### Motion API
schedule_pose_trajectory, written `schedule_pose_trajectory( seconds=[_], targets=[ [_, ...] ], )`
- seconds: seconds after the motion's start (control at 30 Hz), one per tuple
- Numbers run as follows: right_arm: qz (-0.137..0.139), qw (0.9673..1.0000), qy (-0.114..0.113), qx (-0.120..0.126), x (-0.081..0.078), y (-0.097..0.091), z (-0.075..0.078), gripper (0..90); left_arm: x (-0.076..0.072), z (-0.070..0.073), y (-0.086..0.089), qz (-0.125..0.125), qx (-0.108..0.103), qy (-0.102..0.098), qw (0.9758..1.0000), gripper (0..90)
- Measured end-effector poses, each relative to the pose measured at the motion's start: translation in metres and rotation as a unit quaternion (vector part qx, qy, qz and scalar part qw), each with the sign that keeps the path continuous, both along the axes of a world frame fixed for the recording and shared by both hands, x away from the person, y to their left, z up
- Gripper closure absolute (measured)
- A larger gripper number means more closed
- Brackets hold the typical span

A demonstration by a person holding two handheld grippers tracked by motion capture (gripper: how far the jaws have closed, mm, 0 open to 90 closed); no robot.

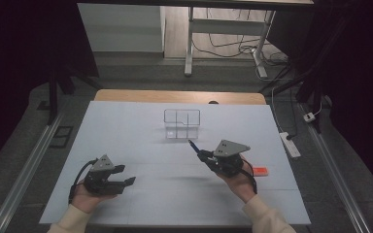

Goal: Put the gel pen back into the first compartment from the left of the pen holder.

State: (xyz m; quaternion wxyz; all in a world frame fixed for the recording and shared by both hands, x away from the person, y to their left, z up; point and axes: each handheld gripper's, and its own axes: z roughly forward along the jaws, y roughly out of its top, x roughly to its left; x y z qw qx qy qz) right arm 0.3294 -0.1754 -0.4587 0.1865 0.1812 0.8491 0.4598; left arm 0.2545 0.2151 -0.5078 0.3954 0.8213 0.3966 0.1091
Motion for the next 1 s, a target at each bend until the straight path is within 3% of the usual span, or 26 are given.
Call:
schedule_pose_trajectory(
  seconds=[0.53,1.0],
  targets=[
    [-0.006,0.9986,-0.007,0.053,0.019,0.021,0.025,79.4,0.001,0.0,-0.001,-0.009,0.001,0.001,1.0,34.6],
    [-0.02,0.9967,-0.004,0.079,0.037,0.028,0.032,79.4,0.002,-0.002,-0.002,-0.012,0.002,0.005,0.9999,34.6]
  ],
)
